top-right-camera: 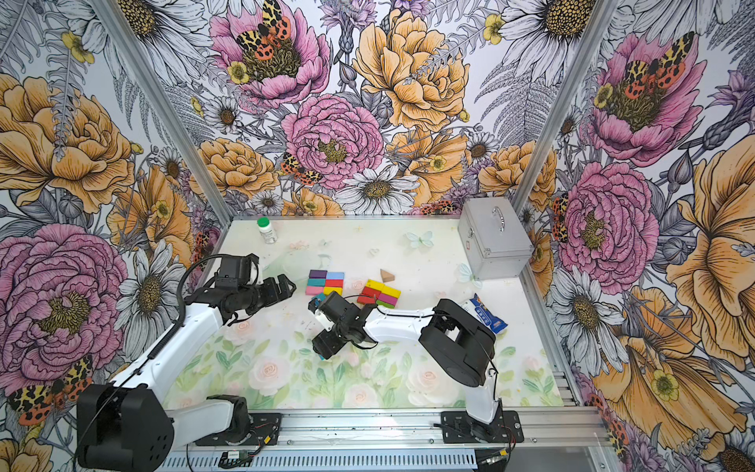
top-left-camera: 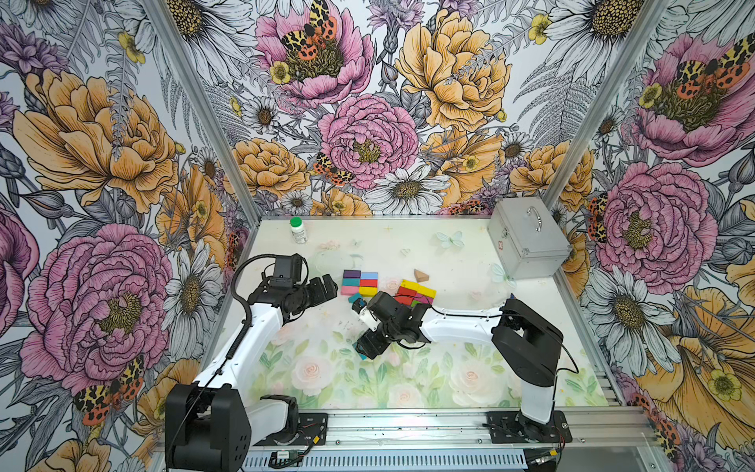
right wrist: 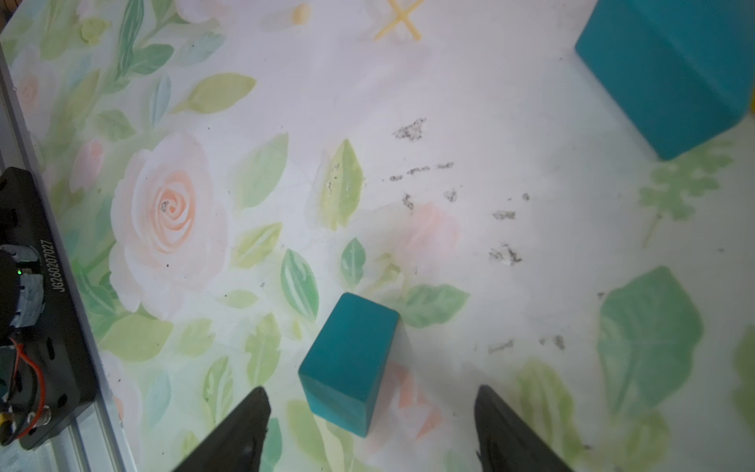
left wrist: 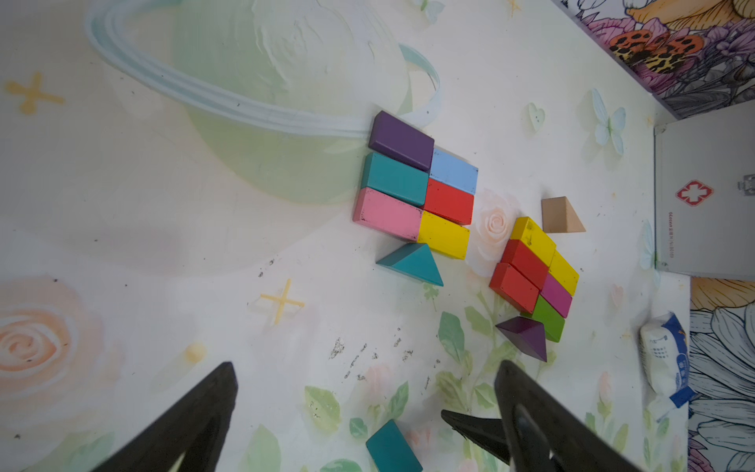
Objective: Assemble a piece of candy with building blocks
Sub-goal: Pick up the building block from the center of the board.
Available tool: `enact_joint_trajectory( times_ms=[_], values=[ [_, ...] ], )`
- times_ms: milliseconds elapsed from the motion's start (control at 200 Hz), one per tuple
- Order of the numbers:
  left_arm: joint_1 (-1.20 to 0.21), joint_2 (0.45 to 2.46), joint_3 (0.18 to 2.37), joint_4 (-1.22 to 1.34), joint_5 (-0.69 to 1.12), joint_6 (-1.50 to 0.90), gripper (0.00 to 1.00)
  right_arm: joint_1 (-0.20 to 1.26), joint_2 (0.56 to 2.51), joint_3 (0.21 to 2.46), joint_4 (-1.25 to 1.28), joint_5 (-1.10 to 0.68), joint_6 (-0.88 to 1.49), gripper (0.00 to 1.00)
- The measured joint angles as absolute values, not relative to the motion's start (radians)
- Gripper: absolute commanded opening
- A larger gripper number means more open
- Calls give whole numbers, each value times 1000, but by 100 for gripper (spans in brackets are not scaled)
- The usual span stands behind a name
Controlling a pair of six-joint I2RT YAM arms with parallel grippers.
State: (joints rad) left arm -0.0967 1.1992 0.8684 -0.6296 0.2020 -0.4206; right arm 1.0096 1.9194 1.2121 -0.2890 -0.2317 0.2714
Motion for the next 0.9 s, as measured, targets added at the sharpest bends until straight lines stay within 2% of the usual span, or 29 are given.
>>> enact_joint_trajectory(
  times_ms=[240,340,635,751,901],
  values=[
    [-88,1196,861,-620,202,-421,99,1032,1966,1260,-370,-241,252,74],
    [-87,1196,858,-620,202,-421,99,1042,1985,1288,-391,-244,239,68],
    [-78,1196,858,-608,202,-421,99,1044,2016,1330,-431,-238,229,36],
    [-74,1196,858,-607,202,-421,99,1044,2020,1340,-438,-230,231,37],
    [-73,1196,858,-607,202,-421,99,1044,2023,1345,-444,-224,231,51]
  ],
)
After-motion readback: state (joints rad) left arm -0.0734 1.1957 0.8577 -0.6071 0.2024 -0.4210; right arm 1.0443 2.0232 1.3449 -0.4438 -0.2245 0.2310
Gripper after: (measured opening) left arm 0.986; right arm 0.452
